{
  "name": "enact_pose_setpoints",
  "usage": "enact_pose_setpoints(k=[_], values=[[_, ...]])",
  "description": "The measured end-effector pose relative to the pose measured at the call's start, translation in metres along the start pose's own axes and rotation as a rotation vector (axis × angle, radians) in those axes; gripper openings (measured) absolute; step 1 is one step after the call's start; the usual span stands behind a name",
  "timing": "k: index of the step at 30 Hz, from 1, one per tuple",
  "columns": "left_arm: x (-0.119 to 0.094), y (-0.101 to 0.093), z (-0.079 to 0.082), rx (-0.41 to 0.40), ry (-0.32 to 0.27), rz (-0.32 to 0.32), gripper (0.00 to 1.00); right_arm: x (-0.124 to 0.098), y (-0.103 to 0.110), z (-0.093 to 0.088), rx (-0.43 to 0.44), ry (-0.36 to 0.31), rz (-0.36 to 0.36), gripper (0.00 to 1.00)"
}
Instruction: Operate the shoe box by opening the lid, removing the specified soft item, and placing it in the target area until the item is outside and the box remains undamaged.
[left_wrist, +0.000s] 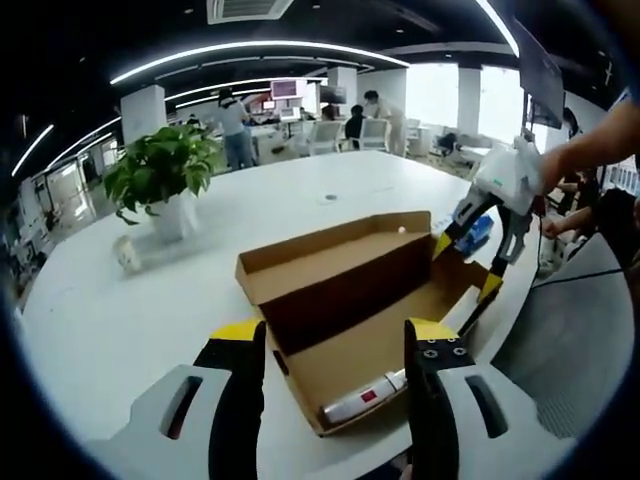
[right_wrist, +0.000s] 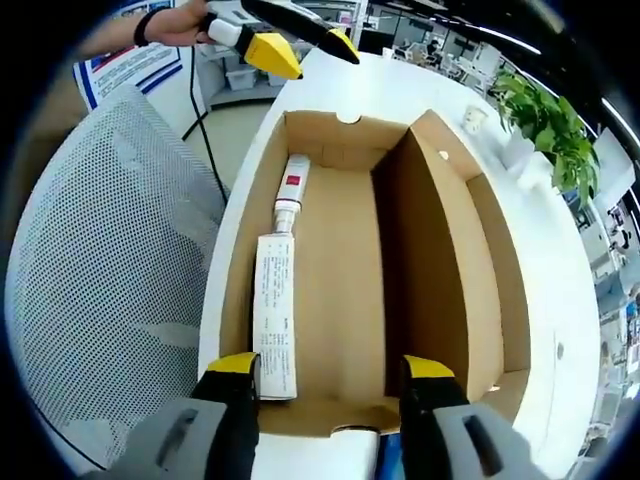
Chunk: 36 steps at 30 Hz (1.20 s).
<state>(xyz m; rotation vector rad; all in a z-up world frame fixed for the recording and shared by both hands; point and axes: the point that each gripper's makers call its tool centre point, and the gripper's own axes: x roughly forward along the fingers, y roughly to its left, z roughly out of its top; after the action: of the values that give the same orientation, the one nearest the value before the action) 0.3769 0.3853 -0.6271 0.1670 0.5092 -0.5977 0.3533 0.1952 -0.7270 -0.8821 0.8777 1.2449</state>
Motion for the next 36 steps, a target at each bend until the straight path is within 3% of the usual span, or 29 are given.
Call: enact_pose_setpoints(k=[15, 36], values=[[0.003, -0.006, -0.001, 0.009, 0.013, -0.027, 0.57, 0.014, 0.009, 0.019, -0.035, -0.014, 0.019, 0.49], [0.003, -0.006, -0.005, 0.000, 0.024, -0.038, 0.57, 0.038, 0.021, 0.020, -0.026, 0.018, 0.033, 0.38]])
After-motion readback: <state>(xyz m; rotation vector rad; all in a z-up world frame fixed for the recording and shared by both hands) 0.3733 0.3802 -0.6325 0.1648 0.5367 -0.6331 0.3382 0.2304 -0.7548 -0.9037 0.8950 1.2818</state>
